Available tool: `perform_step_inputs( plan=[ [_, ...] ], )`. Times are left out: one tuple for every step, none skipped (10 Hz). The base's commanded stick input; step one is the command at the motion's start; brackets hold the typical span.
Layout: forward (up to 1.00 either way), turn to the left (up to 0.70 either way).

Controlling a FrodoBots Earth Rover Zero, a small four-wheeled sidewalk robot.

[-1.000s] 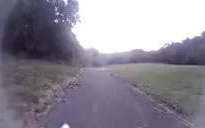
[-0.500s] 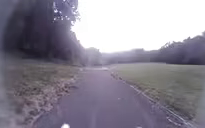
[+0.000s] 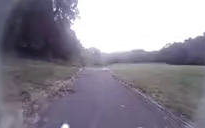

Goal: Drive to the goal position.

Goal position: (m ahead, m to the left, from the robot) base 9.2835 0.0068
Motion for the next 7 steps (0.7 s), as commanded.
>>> perform_step_inputs(
  plan=[
    [0.7, 0.0],
    [0.7, 0.0],
    [0.7, 0.0],
    [0.7, 0.0],
    [0.7, 0.0],
    [0.7, 0.0],
    [0.7, 0.0]
  ],
)
